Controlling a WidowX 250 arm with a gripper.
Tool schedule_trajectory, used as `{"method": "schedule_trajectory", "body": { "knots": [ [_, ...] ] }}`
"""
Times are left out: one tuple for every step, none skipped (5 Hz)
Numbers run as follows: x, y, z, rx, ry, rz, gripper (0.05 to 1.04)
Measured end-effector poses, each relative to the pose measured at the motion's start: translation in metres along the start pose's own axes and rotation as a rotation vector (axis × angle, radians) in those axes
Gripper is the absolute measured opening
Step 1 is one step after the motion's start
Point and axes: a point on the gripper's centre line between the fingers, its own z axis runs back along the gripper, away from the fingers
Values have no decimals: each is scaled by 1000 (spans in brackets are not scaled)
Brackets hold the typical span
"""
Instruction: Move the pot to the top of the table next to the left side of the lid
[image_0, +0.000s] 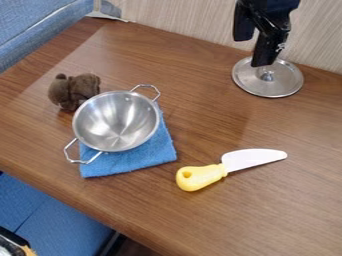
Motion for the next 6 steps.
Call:
{"method": "schedule_trajectory", "body": {
  "knots": [
    [-3, -3, -13, -21, 32, 1, 1000],
    [-15, -4, -15, -6, 95, 19, 1000],
    [-26, -8, 0, 31, 119, 38, 1000],
    [-37, -21, 14, 67, 135, 59, 1000],
    [-51, -35, 21, 65, 185, 127, 1000],
    [-69, -52, 21, 31, 182, 202, 999]
  ]
}}
